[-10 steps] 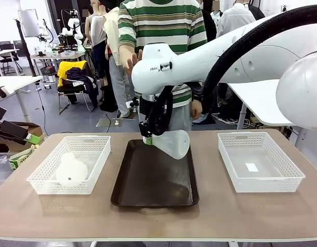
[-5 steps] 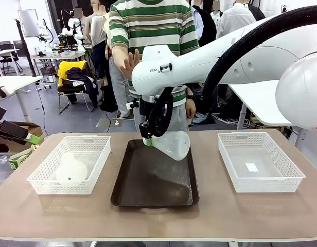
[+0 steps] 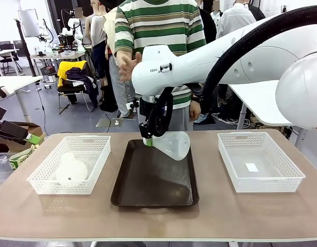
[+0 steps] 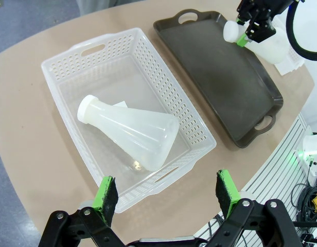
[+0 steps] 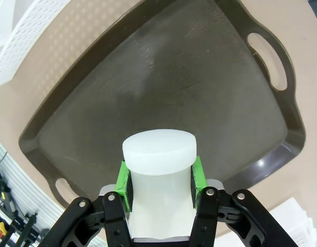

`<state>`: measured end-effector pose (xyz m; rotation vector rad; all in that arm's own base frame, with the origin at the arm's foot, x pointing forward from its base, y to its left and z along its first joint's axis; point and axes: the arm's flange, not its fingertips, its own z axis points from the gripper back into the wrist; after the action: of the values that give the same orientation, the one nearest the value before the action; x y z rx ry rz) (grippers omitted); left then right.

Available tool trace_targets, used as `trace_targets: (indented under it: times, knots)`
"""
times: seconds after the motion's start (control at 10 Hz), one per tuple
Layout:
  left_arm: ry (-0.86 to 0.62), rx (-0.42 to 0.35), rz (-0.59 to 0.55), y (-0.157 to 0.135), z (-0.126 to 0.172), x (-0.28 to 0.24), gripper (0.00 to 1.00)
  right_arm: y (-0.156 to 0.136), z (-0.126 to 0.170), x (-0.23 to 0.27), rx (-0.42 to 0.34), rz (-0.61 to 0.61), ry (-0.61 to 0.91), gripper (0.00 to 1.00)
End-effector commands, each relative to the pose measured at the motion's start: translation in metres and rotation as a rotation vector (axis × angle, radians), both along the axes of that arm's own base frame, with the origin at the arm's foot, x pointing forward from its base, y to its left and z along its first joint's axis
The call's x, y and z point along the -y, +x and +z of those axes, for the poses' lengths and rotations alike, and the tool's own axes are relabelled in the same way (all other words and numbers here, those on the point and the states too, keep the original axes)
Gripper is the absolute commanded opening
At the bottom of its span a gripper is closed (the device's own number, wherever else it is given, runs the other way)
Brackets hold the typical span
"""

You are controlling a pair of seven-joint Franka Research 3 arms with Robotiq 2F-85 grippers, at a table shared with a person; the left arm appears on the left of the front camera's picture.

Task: Prepare the laboratory tools.
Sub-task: While moving the picked Big flask to the Handle tray indicated by the person, stop as directed by the person, then place the picked Big flask upright in the Handle tray as instructed by the person.

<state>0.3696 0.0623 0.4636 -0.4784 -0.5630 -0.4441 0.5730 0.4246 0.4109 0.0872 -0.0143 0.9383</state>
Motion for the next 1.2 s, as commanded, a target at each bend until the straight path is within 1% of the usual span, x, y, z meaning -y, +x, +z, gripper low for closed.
trace_targets:
  times: [0.0,1.1]
  knots:
    - [-0.018,0.019,-0.021,-0.0010,-0.0036,-0.0024,1.00,0.0004,0.0005,0.0003,0.008,-0.001,0.006,0.00]
    - [-0.018,0.019,-0.021,-0.0010,-0.0036,-0.0024,1.00,0.0004,0.0005,0.0003,0.008,-0.001,0.006,0.00]
